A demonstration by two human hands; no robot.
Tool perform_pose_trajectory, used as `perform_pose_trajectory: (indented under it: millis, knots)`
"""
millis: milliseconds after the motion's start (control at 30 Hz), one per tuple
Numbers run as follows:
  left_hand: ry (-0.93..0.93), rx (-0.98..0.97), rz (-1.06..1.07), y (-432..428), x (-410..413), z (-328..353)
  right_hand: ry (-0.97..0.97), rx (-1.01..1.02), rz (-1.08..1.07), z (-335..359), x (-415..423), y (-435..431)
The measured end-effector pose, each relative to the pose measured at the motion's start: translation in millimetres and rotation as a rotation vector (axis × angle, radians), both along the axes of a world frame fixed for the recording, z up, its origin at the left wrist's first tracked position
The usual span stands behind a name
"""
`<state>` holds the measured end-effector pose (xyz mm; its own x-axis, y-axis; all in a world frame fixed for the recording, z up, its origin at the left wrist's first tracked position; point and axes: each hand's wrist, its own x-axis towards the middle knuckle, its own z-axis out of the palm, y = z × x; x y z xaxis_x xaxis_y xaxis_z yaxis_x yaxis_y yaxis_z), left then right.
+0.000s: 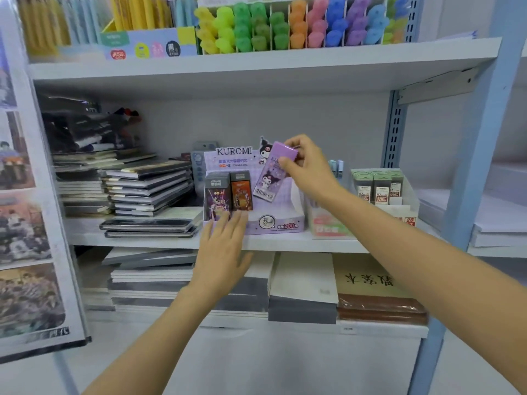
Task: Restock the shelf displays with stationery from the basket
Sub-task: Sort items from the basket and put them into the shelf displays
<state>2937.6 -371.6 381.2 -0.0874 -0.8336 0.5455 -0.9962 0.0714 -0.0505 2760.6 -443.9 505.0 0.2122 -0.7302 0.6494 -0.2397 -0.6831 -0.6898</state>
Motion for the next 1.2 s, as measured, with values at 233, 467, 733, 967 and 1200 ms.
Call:
perform_pose_trajectory:
  millis: [233, 467, 733, 967, 1200]
  knots:
    - [-0.054, -0.178, -0.009, -6.5, 8.6, -5.1, 0.256, -0.074, -0.172, -2.1, 23.3, -36.7]
    - [-0.048, -0.271, -0.101, -8.9, 9.6, -10.1, 0.45, -0.022, -0.141, -2.8, 33.8, -51.6]
    - [-0.031, -0.242, -0.06, -10.3, 6.4, -11.0, 0.555, -0.095, -0.11, -2.6, 40.6, -56.2]
    - [-0.043, -0.217, -0.037, -8.3, 6.9, -9.6, 0.491, -0.171, -0.199, -12.5, 43.0, -59.8]
    - [-0.03, -0.23, -0.032, -8.4, 4.5, -10.1, 0.651, -0.347, -0.42, -28.0, 51.6, -59.9]
